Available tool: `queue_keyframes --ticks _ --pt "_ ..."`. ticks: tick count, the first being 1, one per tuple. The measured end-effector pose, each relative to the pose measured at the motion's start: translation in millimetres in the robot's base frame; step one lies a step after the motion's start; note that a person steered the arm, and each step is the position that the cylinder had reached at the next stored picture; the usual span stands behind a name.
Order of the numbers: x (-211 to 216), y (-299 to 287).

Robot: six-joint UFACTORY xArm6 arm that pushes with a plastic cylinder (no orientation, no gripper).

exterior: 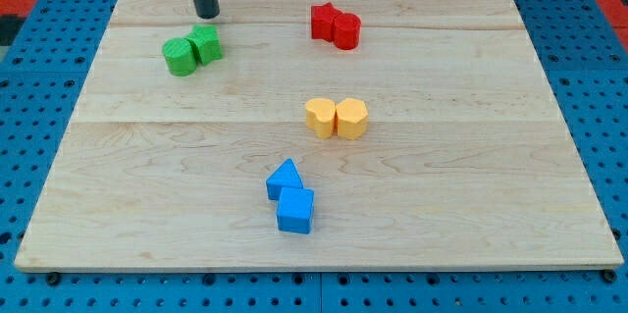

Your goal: Push the green circle towards the bottom center side of the board

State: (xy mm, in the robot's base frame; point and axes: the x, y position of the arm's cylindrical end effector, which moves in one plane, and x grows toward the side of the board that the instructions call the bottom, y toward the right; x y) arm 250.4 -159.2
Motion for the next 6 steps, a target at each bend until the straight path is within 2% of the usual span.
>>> queue_keyframes --ticks 1,6 --pt "1 -8" --pt "80 -17"
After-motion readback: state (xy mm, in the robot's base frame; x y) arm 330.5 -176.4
